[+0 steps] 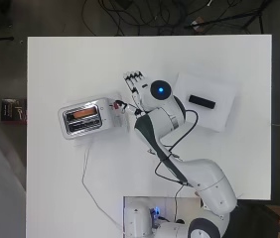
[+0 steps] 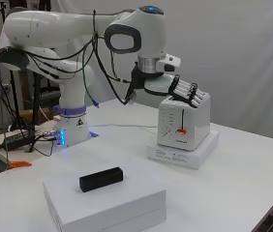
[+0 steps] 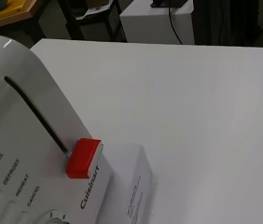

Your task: Teleoperate dual arm-hand system to toast a bread

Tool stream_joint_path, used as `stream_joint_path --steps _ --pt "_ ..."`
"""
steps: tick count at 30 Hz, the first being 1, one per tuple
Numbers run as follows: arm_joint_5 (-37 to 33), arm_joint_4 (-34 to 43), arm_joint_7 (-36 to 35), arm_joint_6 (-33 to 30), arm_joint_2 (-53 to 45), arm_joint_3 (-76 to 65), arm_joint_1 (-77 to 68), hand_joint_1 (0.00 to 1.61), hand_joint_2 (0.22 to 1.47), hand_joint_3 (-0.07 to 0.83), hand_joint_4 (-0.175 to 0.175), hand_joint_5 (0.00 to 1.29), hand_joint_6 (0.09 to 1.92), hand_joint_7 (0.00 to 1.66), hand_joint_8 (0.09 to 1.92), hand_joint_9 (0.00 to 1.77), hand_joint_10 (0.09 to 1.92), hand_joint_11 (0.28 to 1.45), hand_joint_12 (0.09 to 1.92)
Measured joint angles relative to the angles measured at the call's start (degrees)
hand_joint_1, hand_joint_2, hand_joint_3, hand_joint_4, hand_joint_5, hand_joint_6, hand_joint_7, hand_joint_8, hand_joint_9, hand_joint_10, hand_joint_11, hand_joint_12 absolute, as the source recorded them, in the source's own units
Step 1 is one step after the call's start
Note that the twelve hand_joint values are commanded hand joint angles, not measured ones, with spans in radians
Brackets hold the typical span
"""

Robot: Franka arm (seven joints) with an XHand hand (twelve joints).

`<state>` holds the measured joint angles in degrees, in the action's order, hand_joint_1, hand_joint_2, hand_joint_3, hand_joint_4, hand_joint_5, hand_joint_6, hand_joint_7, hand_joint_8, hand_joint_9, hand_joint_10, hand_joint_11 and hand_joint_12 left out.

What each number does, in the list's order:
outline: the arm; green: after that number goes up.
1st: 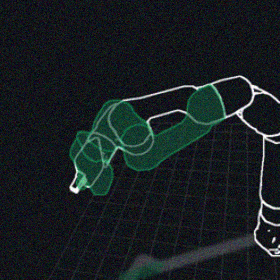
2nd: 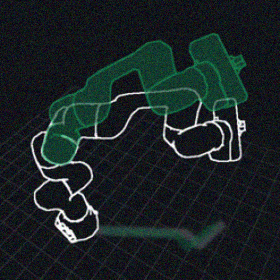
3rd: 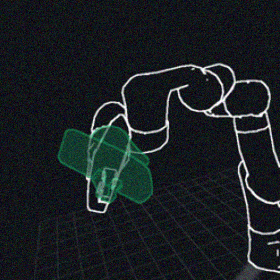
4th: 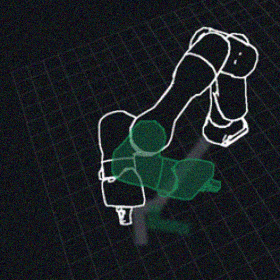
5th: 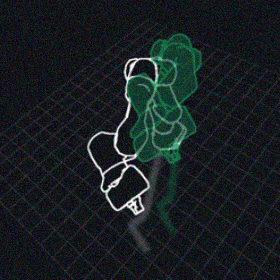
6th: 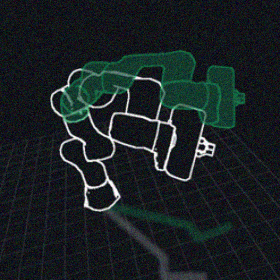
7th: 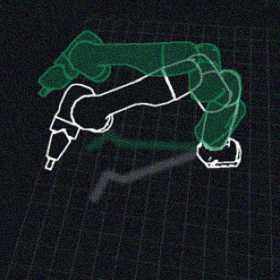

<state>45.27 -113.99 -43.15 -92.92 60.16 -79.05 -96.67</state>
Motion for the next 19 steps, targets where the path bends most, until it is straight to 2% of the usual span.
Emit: stream_joint_path --steps 2,5,9,15,19 --pt "-1.3 -1.5 0.2 -0.1 -0.7 3.1 4.1 0.00 1.05 -0.001 -0.071 0.32 0.09 0.24 0.09 0.28 0.09 0.36 0.09" --pt "-5.3 -4.4 -0.4 -0.4 -2.3 8.6 12.9 0.00 1.05 0.001 -0.065 0.27 0.09 0.19 0.09 0.24 0.09 0.35 0.09" --pt "-11.6 -8.3 -2.1 -0.4 -4.3 23.8 32.7 0.00 1.07 0.005 -0.042 0.20 0.09 0.15 0.09 0.22 0.09 0.34 0.09" --pt "-23.2 -14.7 -4.7 -0.3 -7.8 47.7 61.3 0.00 1.08 0.008 -0.040 0.20 0.09 0.16 0.09 0.22 0.09 0.34 0.09" --pt "-27.1 -16.2 -5.5 -0.2 -9.9 51.6 65.8 0.02 1.09 0.006 -0.040 0.22 0.09 0.17 0.09 0.23 0.09 0.33 0.09"
